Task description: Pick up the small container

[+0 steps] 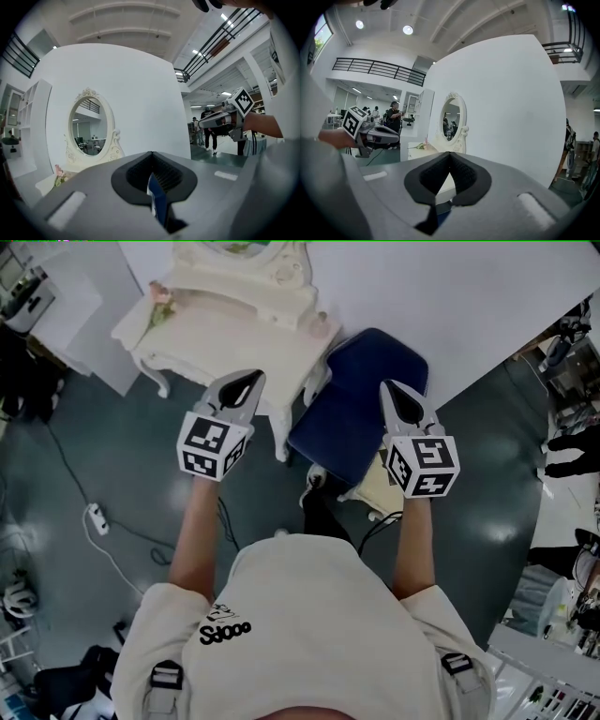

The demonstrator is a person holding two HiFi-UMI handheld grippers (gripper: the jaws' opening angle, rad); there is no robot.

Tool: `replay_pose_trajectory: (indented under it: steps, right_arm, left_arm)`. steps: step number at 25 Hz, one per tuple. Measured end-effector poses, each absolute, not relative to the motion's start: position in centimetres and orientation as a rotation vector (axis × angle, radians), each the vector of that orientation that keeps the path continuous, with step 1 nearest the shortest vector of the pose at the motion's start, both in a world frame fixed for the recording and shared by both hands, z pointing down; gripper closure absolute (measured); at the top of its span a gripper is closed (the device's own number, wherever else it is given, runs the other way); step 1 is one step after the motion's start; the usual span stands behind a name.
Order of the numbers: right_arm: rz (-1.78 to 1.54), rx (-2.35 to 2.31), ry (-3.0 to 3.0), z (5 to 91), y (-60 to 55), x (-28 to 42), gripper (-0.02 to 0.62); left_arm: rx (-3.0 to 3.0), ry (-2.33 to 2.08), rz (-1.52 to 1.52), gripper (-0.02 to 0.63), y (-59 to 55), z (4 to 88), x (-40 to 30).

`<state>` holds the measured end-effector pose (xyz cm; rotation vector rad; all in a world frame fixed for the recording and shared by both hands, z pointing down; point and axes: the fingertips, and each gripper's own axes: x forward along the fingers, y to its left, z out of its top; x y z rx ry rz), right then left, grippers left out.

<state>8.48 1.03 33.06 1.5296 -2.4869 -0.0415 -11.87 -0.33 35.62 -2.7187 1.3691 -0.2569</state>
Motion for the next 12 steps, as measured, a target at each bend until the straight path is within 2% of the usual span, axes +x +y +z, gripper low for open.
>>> replay_pose_trajectory:
  steps: [12]
  right_arm:
    - [-0.013,1.46,-2.545,32.9,-13.2,8.4,0.593]
  left_arm:
    - [-2.719,1.378,-0.257,0.586,-13.2,34.6,-10.3]
